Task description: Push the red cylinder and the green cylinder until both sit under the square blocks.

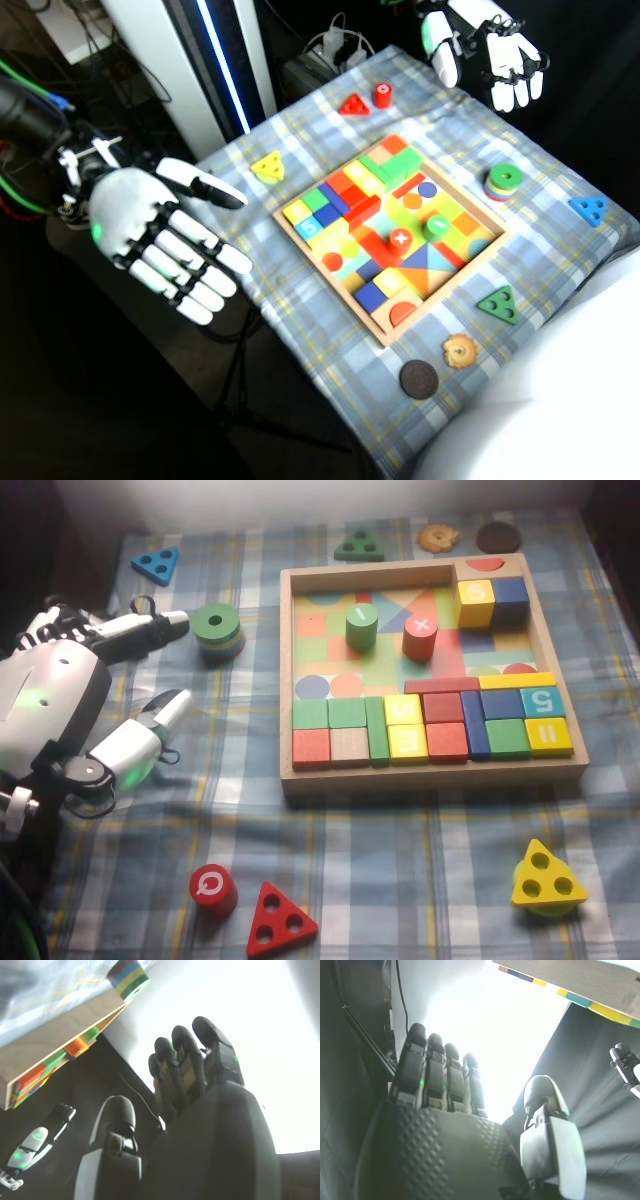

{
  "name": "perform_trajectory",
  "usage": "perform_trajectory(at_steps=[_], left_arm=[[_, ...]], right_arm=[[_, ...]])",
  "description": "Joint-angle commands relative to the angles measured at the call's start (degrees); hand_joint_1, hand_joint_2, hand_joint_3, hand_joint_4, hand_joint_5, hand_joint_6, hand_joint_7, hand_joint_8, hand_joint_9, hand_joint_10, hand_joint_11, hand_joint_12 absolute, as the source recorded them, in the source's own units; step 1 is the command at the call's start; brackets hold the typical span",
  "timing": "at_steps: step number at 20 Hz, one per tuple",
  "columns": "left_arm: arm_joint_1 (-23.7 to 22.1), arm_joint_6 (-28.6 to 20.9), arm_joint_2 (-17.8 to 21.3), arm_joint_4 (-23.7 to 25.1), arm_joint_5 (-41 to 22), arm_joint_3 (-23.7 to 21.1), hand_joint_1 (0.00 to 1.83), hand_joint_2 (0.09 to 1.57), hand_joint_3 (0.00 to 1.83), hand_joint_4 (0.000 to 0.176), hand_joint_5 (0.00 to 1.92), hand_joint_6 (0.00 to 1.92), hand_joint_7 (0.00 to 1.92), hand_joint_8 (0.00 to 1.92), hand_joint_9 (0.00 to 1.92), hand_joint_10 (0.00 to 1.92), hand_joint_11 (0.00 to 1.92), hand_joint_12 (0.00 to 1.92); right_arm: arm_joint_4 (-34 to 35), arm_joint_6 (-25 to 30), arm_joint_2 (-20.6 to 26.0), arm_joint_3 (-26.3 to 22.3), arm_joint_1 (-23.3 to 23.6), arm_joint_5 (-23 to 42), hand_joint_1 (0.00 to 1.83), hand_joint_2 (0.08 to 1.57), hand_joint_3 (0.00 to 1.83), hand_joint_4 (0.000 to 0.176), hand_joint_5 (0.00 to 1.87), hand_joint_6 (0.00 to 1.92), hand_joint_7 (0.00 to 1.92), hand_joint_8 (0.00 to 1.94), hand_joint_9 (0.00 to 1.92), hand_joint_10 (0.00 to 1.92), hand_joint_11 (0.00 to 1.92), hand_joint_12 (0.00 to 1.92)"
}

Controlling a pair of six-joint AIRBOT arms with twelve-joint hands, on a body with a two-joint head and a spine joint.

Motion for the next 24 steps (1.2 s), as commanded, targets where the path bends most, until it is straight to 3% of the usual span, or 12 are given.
perform_trajectory(at_steps=[1, 3, 7, 8, 9, 12, 13, 16, 17, 18, 22, 24], left_arm=[[-0.6, -0.3, 0.2, 2.6, -6.6, 0.2, 0.77, 1.34, 0.02, 0.036, 0.60, 0.01, 0.65, 0.00, 0.52, 0.47, 0.00, 1.51], [-0.7, -0.3, 0.2, 2.7, -6.6, 0.2, 0.76, 1.34, 0.00, 0.046, 0.59, 0.00, 0.64, 0.00, 0.53, 0.40, 0.00, 1.49], [-0.9, -0.3, 0.4, 3.4, -6.6, 0.0, 0.71, 1.34, 0.00, 0.043, 0.62, 0.01, 0.64, 0.00, 0.55, 0.38, 0.00, 1.52], [-0.9, -0.3, 0.4, 3.6, -6.7, -0.1, 0.68, 1.35, 0.00, 0.044, 0.62, 0.01, 0.64, 0.00, 0.54, 0.37, 0.00, 1.51], [-1.0, -0.3, 0.5, 3.6, -6.6, -0.1, 0.68, 1.36, 0.00, 0.030, 0.63, 0.00, 0.64, 0.00, 0.55, 0.32, 0.00, 1.51], [-1.1, -0.3, 0.7, 3.6, -6.1, -0.1, 0.66, 1.35, 0.00, 0.018, 0.67, 0.00, 0.66, 0.00, 0.61, 0.18, 0.00, 1.51], [-1.3, -0.3, 0.6, 3.6, -5.7, -0.1, 0.63, 1.34, 0.00, 0.015, 0.67, 0.00, 0.65, 0.00, 0.62, 0.13, 0.00, 1.50], [-1.4, -0.3, 0.5, 3.6, -5.4, 0.0, 0.57, 1.32, 0.00, 0.012, 0.65, 0.00, 0.61, 0.00, 0.54, 0.06, 0.00, 1.34], [-1.4, -0.3, 0.5, 3.6, -5.4, 0.0, 0.44, 1.33, 0.00, 0.000, 0.60, 0.00, 0.53, 0.00, 0.45, 0.02, 0.00, 0.98], [-1.4, -0.3, 0.5, 3.6, -5.4, 0.0, 0.39, 1.33, 0.00, 0.000, 0.57, 0.01, 0.49, 0.01, 0.41, 0.01, 0.00, 0.80], [-1.4, -0.3, 0.4, 3.6, -5.3, 0.1, 0.35, 1.34, 0.00, 0.000, 0.56, 0.00, 0.47, 0.00, 0.38, 0.00, 0.00, 0.76], [-1.4, -0.3, 0.3, 3.6, -5.2, 0.2, 0.38, 1.34, 0.00, 0.000, 0.56, 0.00, 0.46, 0.00, 0.37, 0.00, 0.00, 0.77]], right_arm=[[-1.2, 0.6, 0.2, 0.2, 0.6, 6.9, 0.21, 1.21, 0.00, 0.083, 0.53, 0.00, 0.42, 0.00, 0.29, 0.00, 0.01, 0.55], [-1.2, 0.6, 0.2, 0.1, 0.6, 6.9, 0.19, 1.22, 0.00, 0.073, 0.52, 0.00, 0.42, 0.00, 0.29, 0.00, 0.00, 0.60], [-2.4, 0.6, 0.2, 0.3, 1.0, 6.3, 0.16, 1.21, 0.00, 0.090, 0.50, 0.00, 0.41, 0.00, 0.29, 0.00, 0.02, 0.54], [-3.3, 0.6, 0.4, 0.5, 1.5, 5.6, 0.17, 1.21, 0.00, 0.084, 0.51, 0.00, 0.41, 0.00, 0.30, 0.00, 0.02, 0.53], [-4.8, 0.8, 0.9, 0.9, 2.5, 4.1, 0.19, 1.23, 0.01, 0.063, 0.50, 0.00, 0.42, 0.00, 0.30, 0.00, 0.02, 0.53], [-9.5, 6.0, 2.5, 3.8, 4.5, -1.0, 0.19, 1.25, 0.00, 0.088, 0.48, 0.00, 0.37, 0.00, 0.19, 0.01, 0.00, 0.26], [-12.0, 9.5, 3.1, 5.7, 5.3, -3.6, 0.16, 1.27, 0.01, 0.062, 0.43, 0.00, 0.31, 0.00, 0.13, 0.00, 0.00, 0.13], [-19.2, 12.5, 4.3, 9.0, 9.7, -11.5, 0.14, 1.25, 0.00, 0.081, 0.33, 0.00, 0.20, 0.00, 0.04, 0.00, 0.00, 0.00], [-23.0, 13.2, 4.4, 10.6, 12.8, -15.9, 0.18, 1.22, 0.00, 0.069, 0.35, 0.01, 0.20, 0.00, 0.02, 0.00, 0.00, 0.00], [-24.7, 14.1, 4.4, 11.5, 14.2, -17.8, 0.17, 1.23, 0.00, 0.054, 0.37, 0.01, 0.20, 0.00, 0.01, 0.00, 0.00, 0.00], [-32.7, 22.2, 2.0, 17.9, 19.9, -26.2, 0.06, 1.24, 0.00, 0.051, 0.35, 0.00, 0.12, 0.00, 0.00, 0.00, 0.00, 0.00], [-36.5, 23.9, 1.0, 20.0, 23.0, -30.3, 0.04, 1.22, 0.00, 0.032, 0.32, 0.00, 0.06, 0.00, 0.00, 0.00, 0.00, 0.00]])
